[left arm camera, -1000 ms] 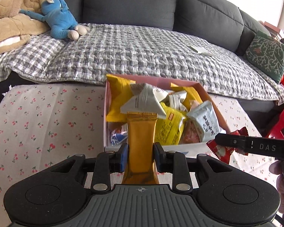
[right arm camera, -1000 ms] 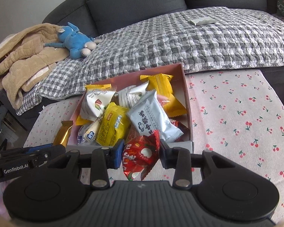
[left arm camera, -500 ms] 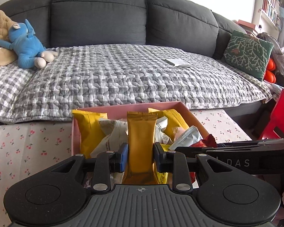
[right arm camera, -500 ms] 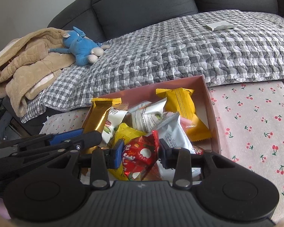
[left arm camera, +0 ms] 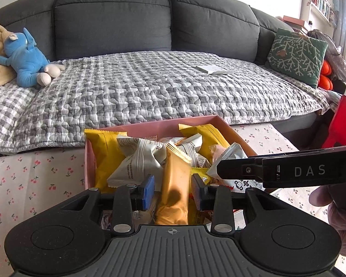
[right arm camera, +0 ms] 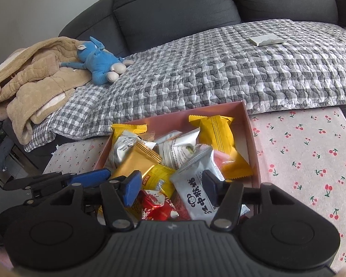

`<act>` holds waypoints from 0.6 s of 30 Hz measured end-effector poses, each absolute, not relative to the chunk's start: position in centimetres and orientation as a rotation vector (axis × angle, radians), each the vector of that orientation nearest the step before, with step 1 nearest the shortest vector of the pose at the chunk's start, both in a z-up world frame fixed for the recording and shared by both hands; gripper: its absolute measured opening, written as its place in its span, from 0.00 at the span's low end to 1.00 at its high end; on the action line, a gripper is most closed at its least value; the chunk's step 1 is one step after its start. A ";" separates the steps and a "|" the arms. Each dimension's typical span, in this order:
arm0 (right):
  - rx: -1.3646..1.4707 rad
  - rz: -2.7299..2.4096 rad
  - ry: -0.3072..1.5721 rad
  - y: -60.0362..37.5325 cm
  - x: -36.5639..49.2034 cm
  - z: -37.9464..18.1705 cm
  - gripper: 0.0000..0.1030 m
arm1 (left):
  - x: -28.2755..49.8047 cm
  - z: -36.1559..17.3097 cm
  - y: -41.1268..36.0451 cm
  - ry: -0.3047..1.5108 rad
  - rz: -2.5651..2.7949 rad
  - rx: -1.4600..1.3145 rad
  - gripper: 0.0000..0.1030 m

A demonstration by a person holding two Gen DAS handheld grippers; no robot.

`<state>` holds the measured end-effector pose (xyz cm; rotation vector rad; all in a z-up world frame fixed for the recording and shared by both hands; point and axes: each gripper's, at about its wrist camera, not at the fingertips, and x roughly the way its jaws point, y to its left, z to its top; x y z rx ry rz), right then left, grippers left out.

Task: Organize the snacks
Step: 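Lower the orange bar and red candy packet into the box and open both tools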

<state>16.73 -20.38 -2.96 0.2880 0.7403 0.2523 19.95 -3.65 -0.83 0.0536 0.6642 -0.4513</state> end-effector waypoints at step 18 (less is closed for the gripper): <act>0.268 0.161 0.724 -22.6 11.0 -1.7 0.84 | 14.5 0.8 -2.3 0.716 -0.418 0.048 0.81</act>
